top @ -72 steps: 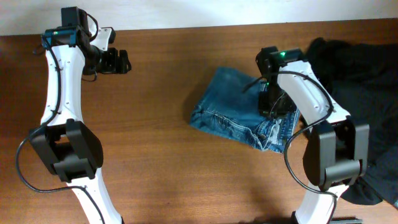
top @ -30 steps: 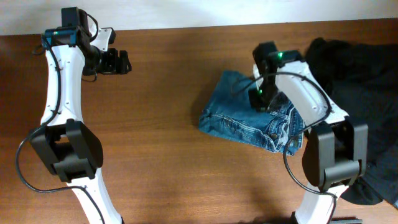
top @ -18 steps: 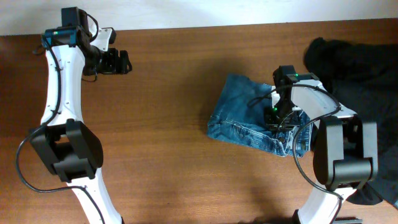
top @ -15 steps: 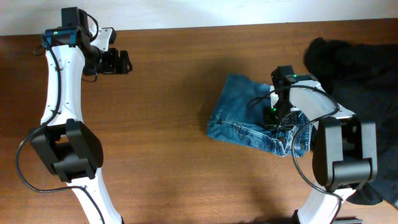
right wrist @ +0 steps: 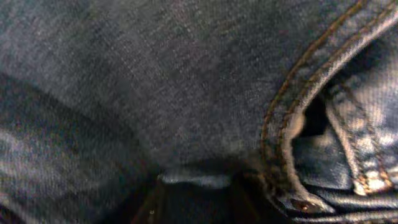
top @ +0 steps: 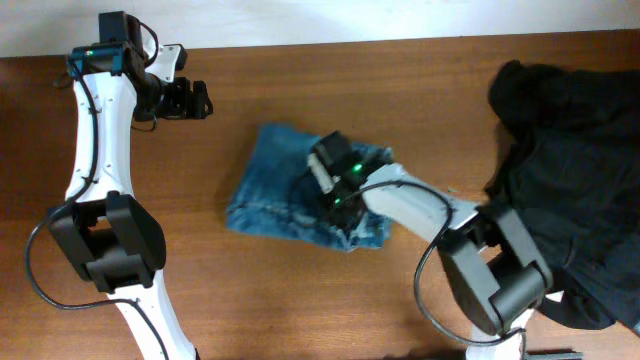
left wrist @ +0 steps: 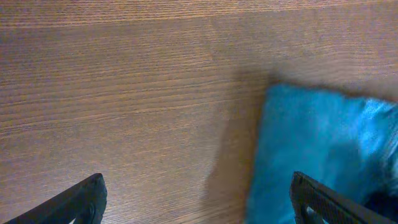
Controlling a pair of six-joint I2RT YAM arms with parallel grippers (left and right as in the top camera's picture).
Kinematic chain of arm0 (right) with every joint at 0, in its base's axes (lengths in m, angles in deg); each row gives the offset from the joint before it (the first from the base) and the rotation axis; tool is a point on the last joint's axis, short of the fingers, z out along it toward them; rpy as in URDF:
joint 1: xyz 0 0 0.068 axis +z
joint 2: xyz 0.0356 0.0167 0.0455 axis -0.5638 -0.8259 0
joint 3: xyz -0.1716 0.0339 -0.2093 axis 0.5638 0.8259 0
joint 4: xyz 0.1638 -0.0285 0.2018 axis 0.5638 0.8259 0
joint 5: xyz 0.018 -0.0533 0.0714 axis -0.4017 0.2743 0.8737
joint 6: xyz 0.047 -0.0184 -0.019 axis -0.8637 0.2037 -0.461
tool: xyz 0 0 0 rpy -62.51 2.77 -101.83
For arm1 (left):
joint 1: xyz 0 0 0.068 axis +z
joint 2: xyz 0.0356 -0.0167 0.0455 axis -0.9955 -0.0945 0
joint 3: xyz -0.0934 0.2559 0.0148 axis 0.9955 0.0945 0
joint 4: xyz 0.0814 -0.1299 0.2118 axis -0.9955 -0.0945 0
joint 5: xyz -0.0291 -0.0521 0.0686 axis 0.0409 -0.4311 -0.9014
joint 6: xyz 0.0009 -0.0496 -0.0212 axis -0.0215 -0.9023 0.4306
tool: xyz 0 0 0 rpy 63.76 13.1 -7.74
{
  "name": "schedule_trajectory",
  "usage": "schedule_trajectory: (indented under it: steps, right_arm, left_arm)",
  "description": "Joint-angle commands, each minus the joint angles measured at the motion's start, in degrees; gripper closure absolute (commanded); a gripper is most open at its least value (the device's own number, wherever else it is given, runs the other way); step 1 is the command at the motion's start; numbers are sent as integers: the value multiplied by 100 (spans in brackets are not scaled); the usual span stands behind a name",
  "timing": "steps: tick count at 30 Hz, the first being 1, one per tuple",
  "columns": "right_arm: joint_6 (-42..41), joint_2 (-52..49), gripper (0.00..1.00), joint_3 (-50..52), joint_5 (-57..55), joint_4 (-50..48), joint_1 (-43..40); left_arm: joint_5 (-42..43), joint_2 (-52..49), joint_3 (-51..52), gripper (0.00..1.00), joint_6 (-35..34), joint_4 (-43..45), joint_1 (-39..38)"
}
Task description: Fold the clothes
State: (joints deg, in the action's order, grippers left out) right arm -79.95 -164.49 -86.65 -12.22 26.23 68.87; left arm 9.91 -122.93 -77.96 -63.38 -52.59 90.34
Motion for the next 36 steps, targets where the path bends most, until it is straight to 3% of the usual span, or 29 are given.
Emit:
schedule_trajectory:
  steps: [1, 4, 8, 10, 14, 16, 20, 29, 36]
  right_arm:
    - [334, -144, 55, -162, 31, 188, 304]
    - [358, -13, 49, -809, -382, 682, 157]
    - [743, 120, 39, -2518, -468, 1875, -177]
    - [741, 120, 39, -3344, -433, 2538, -273]
    - [741, 120, 39, -3766, -181, 3377, -273]
    - [739, 103, 47, -3633, 216, 3899, -269]
    - [717, 103, 50, -2999, 267, 4113, -278]
    - [675, 103, 53, -833, 264, 2951, -284]
    - [673, 98, 54, -286, -103, 1849, -664]
  left_arm:
    - [68, -28, -109, 6, -52, -9, 0]
    - [68, -28, -109, 6, -52, -33, -2]
    - [74, -28, -109, 2, -55, -52, -2]
    - [116, -28, -107, 1, -52, -50, -4]
    - [315, -103, -96, 1, -50, -46, -85]
    - [328, -240, -96, 1, -28, -20, -205]
    - [352, -562, -96, 1, -28, -2, -415]
    - [520, -1182, -96, 1, -31, 297, -979]
    - [520, -1552, -87, 2, -31, 28, -1235]
